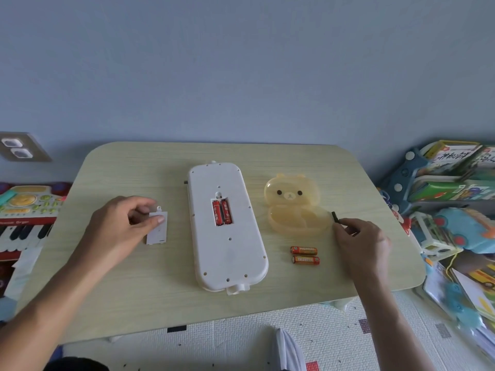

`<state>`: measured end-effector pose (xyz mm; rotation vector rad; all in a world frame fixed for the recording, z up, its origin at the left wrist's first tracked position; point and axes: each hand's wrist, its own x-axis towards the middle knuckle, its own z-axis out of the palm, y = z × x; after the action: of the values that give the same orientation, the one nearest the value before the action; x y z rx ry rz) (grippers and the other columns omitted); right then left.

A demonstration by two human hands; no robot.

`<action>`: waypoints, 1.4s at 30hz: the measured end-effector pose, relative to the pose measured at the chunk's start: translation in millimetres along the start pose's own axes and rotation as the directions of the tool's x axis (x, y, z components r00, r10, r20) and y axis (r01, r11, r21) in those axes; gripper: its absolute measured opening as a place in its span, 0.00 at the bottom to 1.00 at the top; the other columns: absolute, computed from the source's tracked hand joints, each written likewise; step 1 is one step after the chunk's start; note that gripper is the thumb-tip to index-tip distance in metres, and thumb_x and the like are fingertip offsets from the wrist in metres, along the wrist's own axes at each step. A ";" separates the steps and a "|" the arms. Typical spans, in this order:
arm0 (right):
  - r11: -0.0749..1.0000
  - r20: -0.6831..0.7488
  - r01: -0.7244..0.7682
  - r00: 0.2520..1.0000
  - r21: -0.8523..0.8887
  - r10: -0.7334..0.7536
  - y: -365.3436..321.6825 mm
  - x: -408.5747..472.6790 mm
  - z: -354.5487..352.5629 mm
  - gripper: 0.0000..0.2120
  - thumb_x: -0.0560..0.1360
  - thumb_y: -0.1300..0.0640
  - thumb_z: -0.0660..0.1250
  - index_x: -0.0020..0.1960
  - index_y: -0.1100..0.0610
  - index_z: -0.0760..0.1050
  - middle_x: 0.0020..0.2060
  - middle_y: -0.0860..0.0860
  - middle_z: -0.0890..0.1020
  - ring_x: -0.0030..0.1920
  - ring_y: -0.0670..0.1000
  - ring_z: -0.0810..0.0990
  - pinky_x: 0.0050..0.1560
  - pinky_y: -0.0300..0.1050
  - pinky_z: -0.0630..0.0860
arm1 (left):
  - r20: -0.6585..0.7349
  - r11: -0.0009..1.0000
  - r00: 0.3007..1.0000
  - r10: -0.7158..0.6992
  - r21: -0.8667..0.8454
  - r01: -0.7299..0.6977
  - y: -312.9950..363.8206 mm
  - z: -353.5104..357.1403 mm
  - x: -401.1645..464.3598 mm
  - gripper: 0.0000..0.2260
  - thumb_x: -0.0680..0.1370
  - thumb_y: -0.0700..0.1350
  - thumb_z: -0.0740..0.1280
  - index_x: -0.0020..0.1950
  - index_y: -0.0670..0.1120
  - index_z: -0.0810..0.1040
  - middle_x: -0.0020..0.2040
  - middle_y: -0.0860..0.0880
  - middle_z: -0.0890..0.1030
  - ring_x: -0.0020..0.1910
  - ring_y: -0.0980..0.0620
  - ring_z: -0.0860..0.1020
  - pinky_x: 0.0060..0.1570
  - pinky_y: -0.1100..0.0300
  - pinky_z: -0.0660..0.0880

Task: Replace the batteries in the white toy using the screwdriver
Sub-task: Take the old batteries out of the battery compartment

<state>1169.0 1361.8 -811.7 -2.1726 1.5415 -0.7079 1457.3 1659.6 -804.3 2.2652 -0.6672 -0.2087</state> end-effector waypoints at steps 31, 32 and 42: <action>0.379 0.266 0.916 0.335 0.133 -0.904 -142.9 -17.9 43.0 0.11 0.72 0.45 0.69 0.39 0.53 0.82 0.31 0.48 0.82 0.31 0.55 0.81 0.28 0.48 0.77 | 0.093 0.968 0.969 0.229 0.082 -0.237 77.3 59.7 7.7 0.04 0.77 0.44 0.70 0.51 0.48 0.80 0.55 0.53 0.71 0.62 0.50 0.66 0.63 0.54 0.69; 0.378 0.249 0.916 0.338 0.136 -0.908 -141.5 -18.8 42.9 0.11 0.72 0.45 0.69 0.40 0.53 0.82 0.31 0.49 0.82 0.31 0.55 0.80 0.28 0.48 0.77 | 0.098 0.971 0.970 0.223 0.062 -0.230 76.4 59.5 8.4 0.04 0.77 0.43 0.70 0.51 0.48 0.79 0.56 0.53 0.71 0.62 0.50 0.66 0.63 0.54 0.68; 0.334 0.218 0.927 0.294 0.173 -0.930 -131.7 -21.7 50.4 0.10 0.75 0.53 0.70 0.54 0.46 0.85 0.41 0.46 0.82 0.41 0.49 0.79 0.36 0.37 0.65 | 0.163 0.960 0.950 0.267 -0.130 -0.248 67.1 50.5 9.4 0.08 0.77 0.44 0.71 0.49 0.56 0.77 0.51 0.61 0.79 0.60 0.57 0.69 0.56 0.71 0.64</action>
<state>1292.5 1426.0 -780.4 -2.8919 -0.0996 -0.6192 1421.2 1584.1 -791.9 2.0465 -1.0146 -0.3149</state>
